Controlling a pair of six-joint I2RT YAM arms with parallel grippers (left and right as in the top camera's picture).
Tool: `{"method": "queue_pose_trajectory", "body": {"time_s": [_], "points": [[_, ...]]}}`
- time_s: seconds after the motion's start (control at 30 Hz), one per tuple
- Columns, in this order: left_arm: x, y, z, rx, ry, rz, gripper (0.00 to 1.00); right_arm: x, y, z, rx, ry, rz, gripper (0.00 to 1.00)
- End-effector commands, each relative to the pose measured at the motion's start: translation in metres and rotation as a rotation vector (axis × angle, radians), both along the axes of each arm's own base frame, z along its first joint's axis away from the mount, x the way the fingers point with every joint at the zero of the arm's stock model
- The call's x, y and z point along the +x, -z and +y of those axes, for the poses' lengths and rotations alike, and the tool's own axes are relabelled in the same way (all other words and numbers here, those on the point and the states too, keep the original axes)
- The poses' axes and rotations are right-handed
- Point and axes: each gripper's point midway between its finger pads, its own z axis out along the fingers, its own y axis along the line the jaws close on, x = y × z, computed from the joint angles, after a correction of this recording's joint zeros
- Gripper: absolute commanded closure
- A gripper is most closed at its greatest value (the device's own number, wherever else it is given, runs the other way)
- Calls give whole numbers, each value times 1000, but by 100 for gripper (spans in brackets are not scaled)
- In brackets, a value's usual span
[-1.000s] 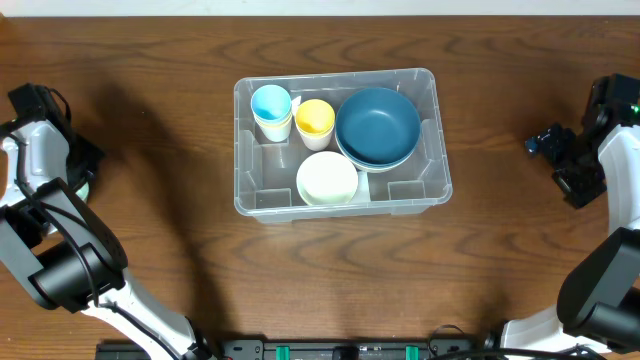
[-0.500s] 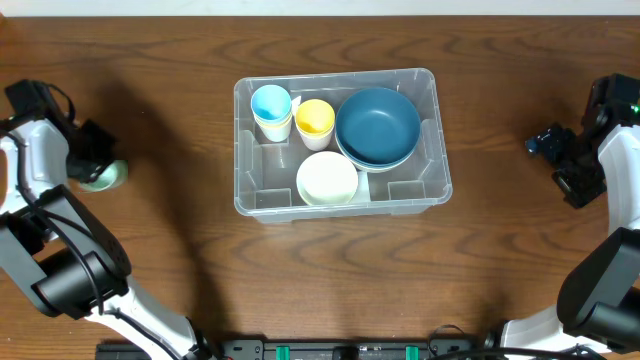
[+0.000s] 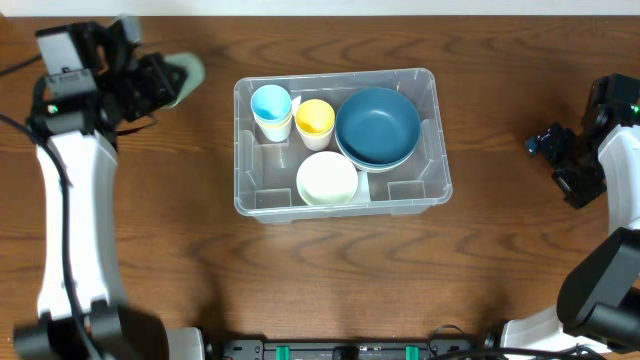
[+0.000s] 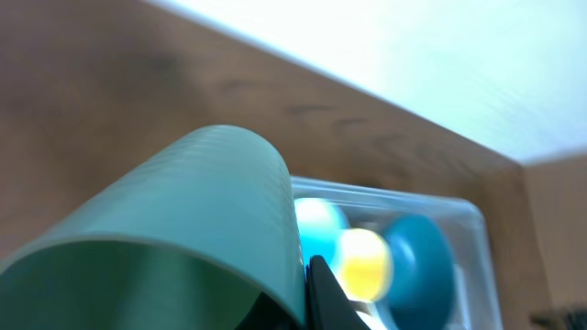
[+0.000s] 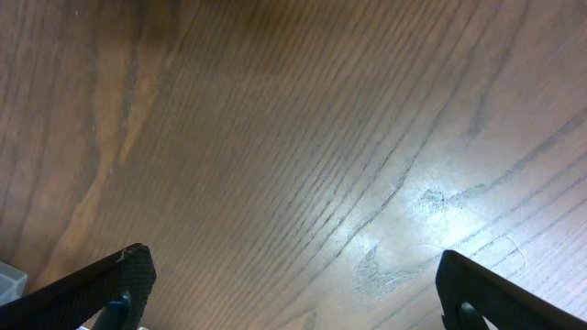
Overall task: Pack container
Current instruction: 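Carry the green cup over the bin and lower into yellow cup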
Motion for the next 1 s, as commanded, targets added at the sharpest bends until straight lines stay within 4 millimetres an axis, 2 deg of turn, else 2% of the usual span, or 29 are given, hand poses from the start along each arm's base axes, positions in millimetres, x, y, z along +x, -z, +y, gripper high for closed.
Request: {"method": "queue_pose_trajectory", "body": {"time_s": [0.0, 0.1, 0.17, 0.27, 0.43, 0.6, 0.77, 0.97], "points": [[-15, -49, -44, 112, 138, -179, 94, 0, -1, -2, -4, 17, -5, 1], [-21, -67, -76, 183, 169, -256, 94, 0, -1, -2, -4, 17, -5, 1], [-22, -70, -96, 231, 191, -287, 94, 0, -1, -2, -4, 17, -5, 1], [-18, -60, -121, 306, 184, -283, 94, 0, -1, -2, -4, 17, -5, 1], [-5, -23, -155, 401, 211, -230, 94, 0, -1, -2, -4, 17, -4, 1], [7, 16, -173, 438, 246, -161, 94, 0, -1, -2, -4, 17, -5, 1], [16, 48, -179, 455, 263, -100, 94, 0, -1, -2, -4, 17, -5, 1], [9, 65, -188, 469, 300, -51, 94, 0, -1, -2, -4, 17, -5, 1]]}}
